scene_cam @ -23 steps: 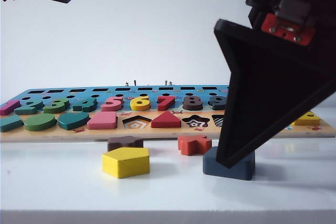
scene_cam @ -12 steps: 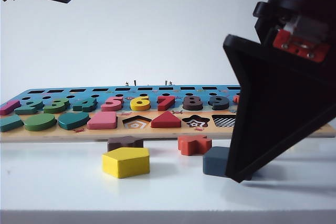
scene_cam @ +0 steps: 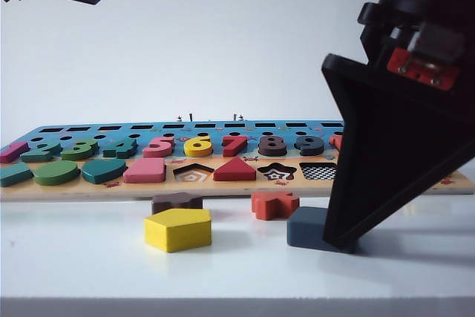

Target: Insert the cube into the slot.

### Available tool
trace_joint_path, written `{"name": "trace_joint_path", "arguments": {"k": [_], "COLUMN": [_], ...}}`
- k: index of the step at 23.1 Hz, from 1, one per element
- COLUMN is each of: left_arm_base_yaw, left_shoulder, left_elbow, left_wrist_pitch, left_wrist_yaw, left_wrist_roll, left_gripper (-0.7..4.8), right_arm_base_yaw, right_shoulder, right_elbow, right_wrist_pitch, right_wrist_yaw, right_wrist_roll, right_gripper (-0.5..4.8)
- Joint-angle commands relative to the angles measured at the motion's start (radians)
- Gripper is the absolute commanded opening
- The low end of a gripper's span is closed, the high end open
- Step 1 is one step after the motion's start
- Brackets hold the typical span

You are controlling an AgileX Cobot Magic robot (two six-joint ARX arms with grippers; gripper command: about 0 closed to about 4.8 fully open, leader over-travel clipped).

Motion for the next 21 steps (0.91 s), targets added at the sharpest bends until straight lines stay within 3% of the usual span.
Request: {"name": "trace_joint_path", "arguments": {"k": [1,6,11,21], "left_arm_base_yaw": [0.001,0.001,0.001,0.001], "left_shoulder": [-0.003,-0.003,-0.003,-0.003], "left_elbow": [0.003,0.003,0.003,0.003], "left_wrist_pitch": [0.023,0.052,0.05,0.026], "left_wrist_yaw": [0.002,0.002,0.001,0.001], "left_wrist_roll": [0.005,0.005,0.004,0.004], "left_gripper": [0.17,0.17,0.17,0.17], "right_arm_base_yaw": [0.0,0.0,-0.004,-0.157], "right_shoulder": [0.0,-0.001,-0.011,-0.04], "right_elbow": [0.005,0.006,0.06,0.235], "right_wrist_pitch": [0.013,0.013,-0.04,-0.198], "right_wrist_yaw": [0.001,0.001,0.005,0.072], "right_wrist_roll": [-0.002,-0.01,-0.096,-0.429], "right_gripper": [1.44,1.12,1.12,1.12]}}
